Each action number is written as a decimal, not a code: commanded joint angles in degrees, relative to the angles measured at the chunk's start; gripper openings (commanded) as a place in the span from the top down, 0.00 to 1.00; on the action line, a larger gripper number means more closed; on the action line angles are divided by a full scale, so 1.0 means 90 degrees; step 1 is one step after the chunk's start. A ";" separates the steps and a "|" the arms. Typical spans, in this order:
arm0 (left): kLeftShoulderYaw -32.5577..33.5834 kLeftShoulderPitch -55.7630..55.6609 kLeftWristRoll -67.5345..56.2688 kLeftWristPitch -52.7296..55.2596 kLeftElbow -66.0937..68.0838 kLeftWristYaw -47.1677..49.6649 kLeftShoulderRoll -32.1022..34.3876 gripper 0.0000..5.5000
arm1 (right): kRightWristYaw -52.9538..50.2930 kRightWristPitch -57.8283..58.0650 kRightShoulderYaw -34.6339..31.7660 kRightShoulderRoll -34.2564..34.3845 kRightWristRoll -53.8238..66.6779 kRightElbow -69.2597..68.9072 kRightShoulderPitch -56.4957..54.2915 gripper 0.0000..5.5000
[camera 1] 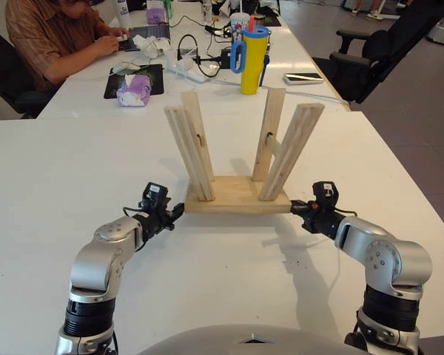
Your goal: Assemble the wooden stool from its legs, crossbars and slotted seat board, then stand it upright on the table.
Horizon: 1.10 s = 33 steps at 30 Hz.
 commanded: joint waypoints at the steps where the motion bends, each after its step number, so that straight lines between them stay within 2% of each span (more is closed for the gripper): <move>1: -0.0114 -0.0715 -0.0883 0.0315 -0.0330 -0.0454 -0.0328 0.54 | 0.0437 0.0490 0.0121 0.0668 0.1028 -0.0394 -0.0916 1.00; 9: 0.0227 -0.1136 -0.1006 0.0669 -0.0306 -0.0472 -0.0268 0.54 | 0.0455 0.0636 -0.0289 0.0742 0.0821 0.0050 -0.1691 1.00; 12: 0.0111 -0.1129 -0.0884 0.0623 -0.0205 -0.0464 -0.0160 0.54 | 0.0458 0.0213 -0.0159 0.0592 0.0593 0.0481 -0.1711 1.00; 15: -0.0259 -0.0921 -0.0521 0.0332 0.0036 -0.0538 0.0310 0.54 | 0.0363 -0.0380 0.0129 0.0264 0.0237 0.0709 -0.1383 1.00; 17: -0.0543 -0.0610 -0.0228 -0.0082 0.0223 -0.0641 0.0821 0.54 | 0.0297 -0.0880 0.0330 -0.0047 -0.0041 0.0761 -0.1068 1.00; 21: -0.0603 -0.0147 -0.0044 -0.0974 0.0615 -0.1045 0.1525 0.54 | 0.0279 -0.1833 0.0461 -0.0552 -0.0429 0.0949 -0.0632 1.00; 24: -0.0638 -0.0065 0.0070 -0.2105 0.1042 -0.1606 0.1910 0.54 | 0.0278 -0.2481 0.0270 -0.0784 -0.0580 0.1354 -0.0668 1.00; 26: -0.0799 -0.0206 0.0413 -0.3286 0.1648 -0.1922 0.2219 0.54 | 0.0352 -0.2954 0.0244 -0.0990 -0.0699 0.1804 -0.0704 1.00; 29: -0.0814 -0.0504 0.0358 -0.4550 0.2339 -0.2555 0.2254 0.54 | 0.0444 -0.3479 0.0140 -0.1045 -0.0716 0.2557 -0.0737 1.00; 33: -0.0991 -0.1013 0.0505 -0.5790 0.3323 -0.3248 0.2322 0.54 | 0.0666 -0.4250 0.0526 -0.1197 -0.0986 0.3278 -0.0672 1.00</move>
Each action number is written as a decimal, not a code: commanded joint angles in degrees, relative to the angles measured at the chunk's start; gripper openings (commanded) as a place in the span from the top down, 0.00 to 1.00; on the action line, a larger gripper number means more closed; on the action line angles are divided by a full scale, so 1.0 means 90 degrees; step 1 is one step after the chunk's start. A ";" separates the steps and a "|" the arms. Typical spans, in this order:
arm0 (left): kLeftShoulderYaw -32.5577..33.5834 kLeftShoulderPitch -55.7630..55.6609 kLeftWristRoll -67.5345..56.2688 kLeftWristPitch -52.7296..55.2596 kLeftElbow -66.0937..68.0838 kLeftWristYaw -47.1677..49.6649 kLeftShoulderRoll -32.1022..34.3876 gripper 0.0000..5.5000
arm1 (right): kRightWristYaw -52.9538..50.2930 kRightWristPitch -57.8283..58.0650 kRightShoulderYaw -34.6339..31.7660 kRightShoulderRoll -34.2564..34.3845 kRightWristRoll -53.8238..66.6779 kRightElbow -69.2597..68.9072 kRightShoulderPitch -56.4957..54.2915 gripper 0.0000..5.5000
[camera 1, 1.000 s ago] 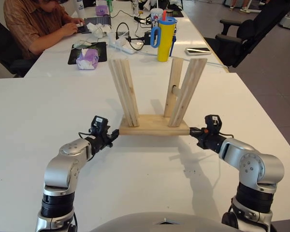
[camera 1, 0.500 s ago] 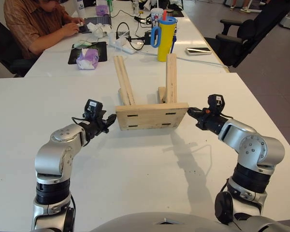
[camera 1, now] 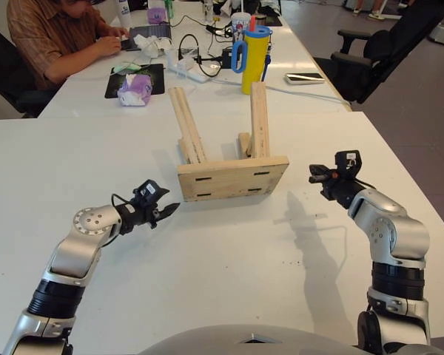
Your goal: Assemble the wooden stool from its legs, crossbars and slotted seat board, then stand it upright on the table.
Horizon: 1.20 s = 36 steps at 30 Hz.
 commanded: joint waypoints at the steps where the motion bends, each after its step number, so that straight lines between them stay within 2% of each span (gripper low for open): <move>1: -0.0184 -0.0607 0.0213 -0.1142 0.0991 -0.0613 0.0147 0.54 | 0.0256 -0.0713 0.0416 -0.0196 -0.0342 0.0606 -0.0015 1.00; 5: -0.0177 -0.1245 0.0168 -0.1799 0.2073 -0.1008 -0.0028 0.54 | 0.0415 -0.1134 0.0747 -0.0145 -0.0490 0.0936 0.0044 1.00; 10: -0.0114 -0.1771 -0.0144 -0.2053 0.2915 -0.1535 -0.0300 0.54 | 0.0535 -0.1321 0.0987 -0.0048 -0.0498 0.1197 0.0039 1.00; 15: -0.0130 -0.1875 -0.0448 -0.1844 0.3100 -0.2047 -0.0482 0.68 | 0.0562 -0.1498 0.0965 -0.0089 -0.0481 0.1538 -0.0092 1.00; 21: -0.0017 -0.1918 -0.0898 -0.1058 0.2840 -0.2250 -0.0615 0.76 | 0.0497 -0.1689 0.0982 0.0014 -0.0493 0.1850 -0.0072 1.00; 25: 0.0288 -0.1949 -0.1536 0.0223 0.2257 -0.1935 -0.0831 0.76 | 0.0413 -0.1742 0.1029 0.0155 -0.0498 0.2000 -0.0036 1.00; 28: 0.0902 -0.2237 -0.2675 0.2015 0.1521 -0.1216 -0.1178 0.76 | 0.0340 -0.1696 0.1102 0.0268 -0.0542 0.2123 0.0036 1.00; 31: 0.1979 -0.2944 -0.4322 0.3673 0.1102 0.0153 -0.1722 0.76 | 0.0256 -0.1525 0.1290 0.0386 -0.0617 0.2103 0.0138 1.00; 33: 0.2826 -0.3687 -0.5306 0.4199 0.1266 0.1493 -0.2087 0.76 | 0.0206 -0.1360 0.1453 0.0472 -0.0668 0.2103 0.0179 1.00; 36: 0.3865 -0.4850 -0.6233 0.4188 0.1855 0.3715 -0.2398 0.76 | 0.0029 -0.1188 0.1595 0.0606 -0.0718 0.2132 0.0145 1.00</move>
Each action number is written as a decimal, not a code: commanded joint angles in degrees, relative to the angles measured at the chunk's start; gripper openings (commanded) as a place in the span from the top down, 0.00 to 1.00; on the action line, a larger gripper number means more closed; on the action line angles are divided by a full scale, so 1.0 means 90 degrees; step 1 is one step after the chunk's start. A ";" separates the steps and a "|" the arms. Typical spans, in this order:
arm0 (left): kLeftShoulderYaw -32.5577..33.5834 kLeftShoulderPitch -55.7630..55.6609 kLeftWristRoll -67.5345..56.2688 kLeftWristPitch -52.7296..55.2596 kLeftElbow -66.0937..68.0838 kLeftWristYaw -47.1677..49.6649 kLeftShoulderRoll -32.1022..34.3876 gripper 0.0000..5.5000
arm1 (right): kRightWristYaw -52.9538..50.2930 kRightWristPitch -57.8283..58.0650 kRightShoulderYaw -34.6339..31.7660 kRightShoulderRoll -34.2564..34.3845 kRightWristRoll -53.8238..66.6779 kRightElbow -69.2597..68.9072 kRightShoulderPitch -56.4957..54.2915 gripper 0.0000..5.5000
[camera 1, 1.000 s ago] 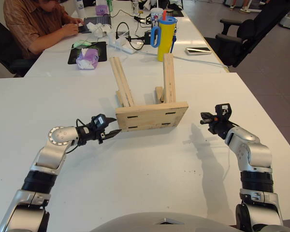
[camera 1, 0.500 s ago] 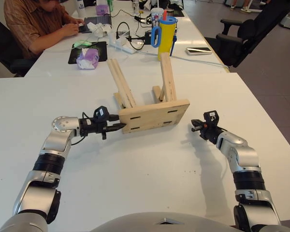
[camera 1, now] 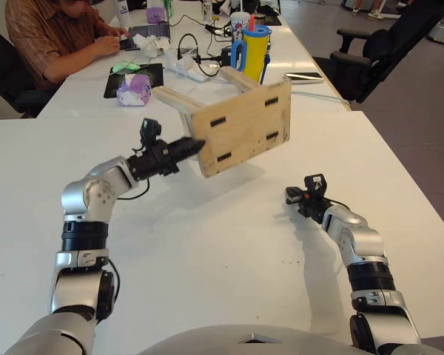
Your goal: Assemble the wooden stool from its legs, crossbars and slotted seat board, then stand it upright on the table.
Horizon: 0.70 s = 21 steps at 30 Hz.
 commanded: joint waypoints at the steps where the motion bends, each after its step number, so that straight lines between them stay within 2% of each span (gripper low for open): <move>1: 0.2031 -0.2306 -0.2002 0.0337 0.0608 0.3419 -0.0605 0.76 | -0.0397 0.0615 0.0401 0.0323 -0.0295 0.0166 0.0133 1.00; 5: 0.2635 -0.2657 -0.1559 -0.0339 0.1965 0.4712 -0.0353 0.76 | -0.0729 0.0767 0.0191 0.0487 -0.0145 0.0175 -0.0087 1.00; 10: 0.2734 -0.1858 -0.0867 -0.0872 0.3551 0.4722 -0.0098 0.76 | -0.0801 0.0942 0.0187 0.0540 -0.0136 0.0235 -0.0357 1.00; 20: 0.2885 -0.1090 -0.1179 -0.1062 0.3119 0.4589 -0.0364 0.76 | -0.0609 0.1097 0.0280 0.0451 -0.0143 0.0226 -0.0390 1.00; 21: 0.2959 -0.1086 -0.1240 -0.1146 0.3095 0.4593 -0.0396 0.69 | -0.0591 0.1093 0.0277 0.0447 -0.0139 0.0218 -0.0381 1.00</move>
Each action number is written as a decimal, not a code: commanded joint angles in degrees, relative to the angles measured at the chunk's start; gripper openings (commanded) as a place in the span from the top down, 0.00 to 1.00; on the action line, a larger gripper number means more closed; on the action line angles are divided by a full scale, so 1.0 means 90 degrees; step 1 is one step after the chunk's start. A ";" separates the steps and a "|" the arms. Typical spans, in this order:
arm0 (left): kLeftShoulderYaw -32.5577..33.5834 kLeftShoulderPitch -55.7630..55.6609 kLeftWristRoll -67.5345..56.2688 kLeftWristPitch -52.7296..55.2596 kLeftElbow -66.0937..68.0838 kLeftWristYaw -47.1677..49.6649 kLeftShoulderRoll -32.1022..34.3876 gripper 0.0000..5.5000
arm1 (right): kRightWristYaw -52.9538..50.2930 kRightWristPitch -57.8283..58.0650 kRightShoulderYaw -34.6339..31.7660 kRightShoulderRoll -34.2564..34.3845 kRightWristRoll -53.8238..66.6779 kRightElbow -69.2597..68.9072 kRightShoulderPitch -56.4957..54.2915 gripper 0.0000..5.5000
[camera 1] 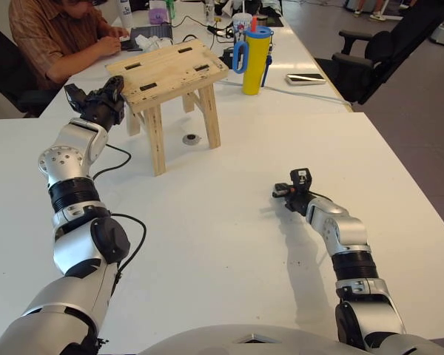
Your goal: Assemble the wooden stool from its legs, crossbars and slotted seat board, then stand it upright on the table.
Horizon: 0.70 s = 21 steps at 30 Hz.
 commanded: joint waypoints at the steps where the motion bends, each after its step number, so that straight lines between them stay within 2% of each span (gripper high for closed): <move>1: 0.0094 0.0684 0.0233 -0.0101 0.0122 0.0280 -0.0201 0.67 | 0.0071 0.0309 0.0148 -0.0014 -0.0085 0.0183 0.0142 1.00; 8: 0.0701 0.0764 -0.0284 -0.0545 0.0002 0.0100 -0.0160 0.49 | 0.0180 0.0299 0.0233 -0.0045 -0.0098 0.0238 0.0161 1.00; 15: 0.1228 0.1339 -0.1473 -0.0310 -0.1338 -0.0775 -0.0466 0.30 | 0.0266 0.0279 0.0290 -0.0079 -0.0132 0.0251 0.0289 1.00; 19: 0.1130 0.2116 -0.1944 0.0079 -0.2363 -0.1377 -0.0510 0.20 | 0.0342 0.0231 0.0387 -0.0145 -0.0187 0.0278 0.0367 1.00; 21: 0.0780 0.2817 -0.1720 0.0318 -0.2883 -0.1760 -0.0406 0.20 | 0.0360 0.0226 0.0386 -0.0150 -0.0193 0.0268 0.0398 1.00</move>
